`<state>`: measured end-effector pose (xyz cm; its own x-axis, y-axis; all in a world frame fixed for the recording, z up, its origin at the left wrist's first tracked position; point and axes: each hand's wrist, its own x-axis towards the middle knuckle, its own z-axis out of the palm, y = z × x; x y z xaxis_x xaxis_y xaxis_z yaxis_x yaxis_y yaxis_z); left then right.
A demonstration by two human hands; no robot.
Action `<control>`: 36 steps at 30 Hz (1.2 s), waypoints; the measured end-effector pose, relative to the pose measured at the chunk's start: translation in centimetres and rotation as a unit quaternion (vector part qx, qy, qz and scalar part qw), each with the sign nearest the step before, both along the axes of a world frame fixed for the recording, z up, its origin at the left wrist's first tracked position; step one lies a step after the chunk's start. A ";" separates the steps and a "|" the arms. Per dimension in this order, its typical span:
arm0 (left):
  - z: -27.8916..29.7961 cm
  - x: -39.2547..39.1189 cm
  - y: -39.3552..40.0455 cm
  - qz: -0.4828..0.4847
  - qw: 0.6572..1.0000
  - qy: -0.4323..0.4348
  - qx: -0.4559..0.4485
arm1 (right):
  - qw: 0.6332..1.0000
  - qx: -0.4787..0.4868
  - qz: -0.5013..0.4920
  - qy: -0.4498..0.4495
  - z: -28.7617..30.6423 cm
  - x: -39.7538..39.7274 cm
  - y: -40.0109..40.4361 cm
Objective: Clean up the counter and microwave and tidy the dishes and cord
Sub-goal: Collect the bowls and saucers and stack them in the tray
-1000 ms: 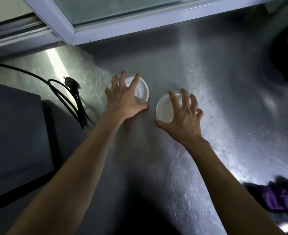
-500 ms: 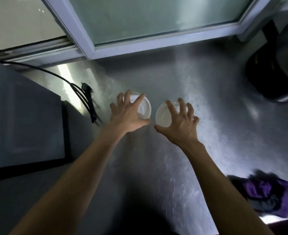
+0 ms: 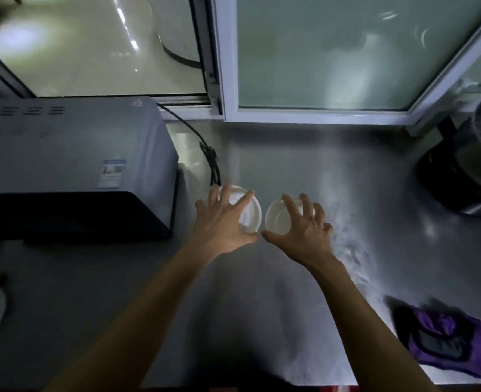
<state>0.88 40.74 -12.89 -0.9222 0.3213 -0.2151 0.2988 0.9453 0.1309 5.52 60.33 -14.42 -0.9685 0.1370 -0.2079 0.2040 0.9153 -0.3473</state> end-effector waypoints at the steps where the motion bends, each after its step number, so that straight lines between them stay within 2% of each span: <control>1: 0.1 1.1 -1.2 0.004 1.000 0.001 0.003 | 1.000 0.001 0.005 -0.003 0.3 0.6 -1.0; 9: 0.5 10.8 -13.4 0.086 0.995 -0.001 0.051 | 0.996 0.006 0.076 -0.038 1.2 6.6 -12.0; 16: 0.8 20.5 -26.1 0.197 0.978 -0.026 0.060 | 0.982 0.020 0.185 -0.041 1.3 13.1 -24.7; 25: 0.4 32.6 -41.0 0.360 0.929 -0.021 0.079 | 0.940 0.022 0.338 -0.039 1.6 18.7 -39.8; 36: -1.4 39.7 -51.1 0.504 0.858 -0.031 0.089 | 0.878 0.030 0.475 -0.054 0.8 20.6 -54.7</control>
<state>40.61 -10.37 -14.28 -0.7395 -0.6008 -0.3035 -0.6722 0.6827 0.2865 26.17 5.66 -13.63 -0.6269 -0.7075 -0.3261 -0.6320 0.7066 -0.3182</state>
